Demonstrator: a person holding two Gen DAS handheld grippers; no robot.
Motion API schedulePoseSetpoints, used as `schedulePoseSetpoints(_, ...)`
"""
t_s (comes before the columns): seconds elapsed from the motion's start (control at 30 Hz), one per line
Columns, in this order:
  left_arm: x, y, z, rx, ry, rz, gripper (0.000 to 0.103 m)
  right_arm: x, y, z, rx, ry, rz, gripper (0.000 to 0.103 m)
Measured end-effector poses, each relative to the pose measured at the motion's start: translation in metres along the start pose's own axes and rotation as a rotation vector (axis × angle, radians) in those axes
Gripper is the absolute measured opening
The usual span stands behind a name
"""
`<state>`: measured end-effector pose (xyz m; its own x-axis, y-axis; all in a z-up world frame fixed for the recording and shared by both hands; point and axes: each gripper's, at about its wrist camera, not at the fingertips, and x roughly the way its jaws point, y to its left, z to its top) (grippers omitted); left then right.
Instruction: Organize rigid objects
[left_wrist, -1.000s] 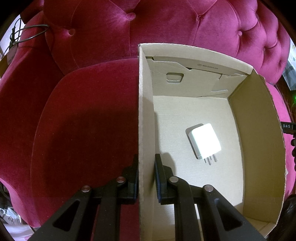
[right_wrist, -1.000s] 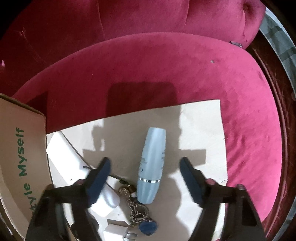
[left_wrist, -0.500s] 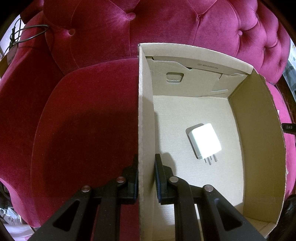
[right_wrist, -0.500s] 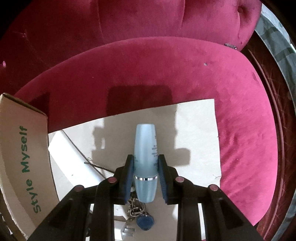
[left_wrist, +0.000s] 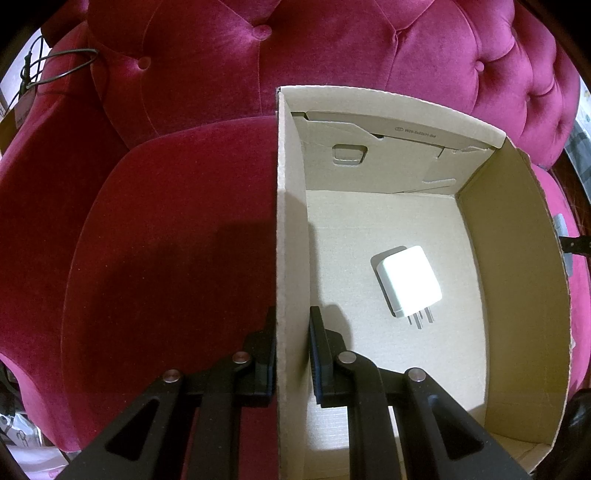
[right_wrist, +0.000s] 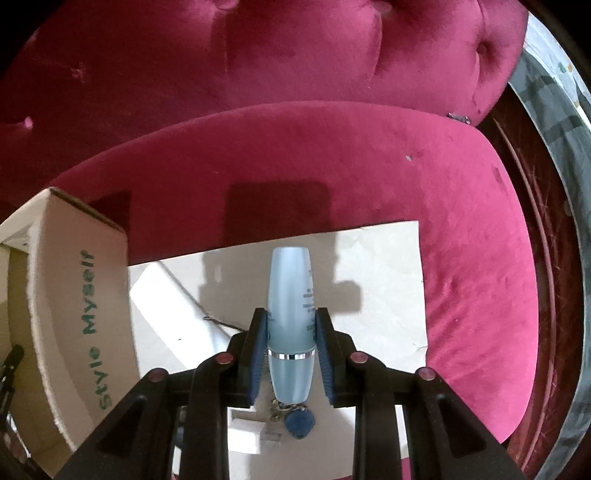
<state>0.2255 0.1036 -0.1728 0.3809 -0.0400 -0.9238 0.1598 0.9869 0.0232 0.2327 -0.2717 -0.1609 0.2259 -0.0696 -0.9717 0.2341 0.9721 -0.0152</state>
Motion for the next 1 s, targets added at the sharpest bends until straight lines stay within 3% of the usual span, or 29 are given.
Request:
schedulePoseSetpoints(0.6,-0.001,-0.003,0.000,0.001,-0.001,0.003,0.015,-0.051,0.034,0.000,-0.080,-0.051,0.006,0.027)
schedulePoseSetpoints(1.0,-0.001,-0.003,0.000,0.001,-0.001,0.002,0.015,-0.077,0.077,0.005,-0.144,-0.063,0.054,0.027)
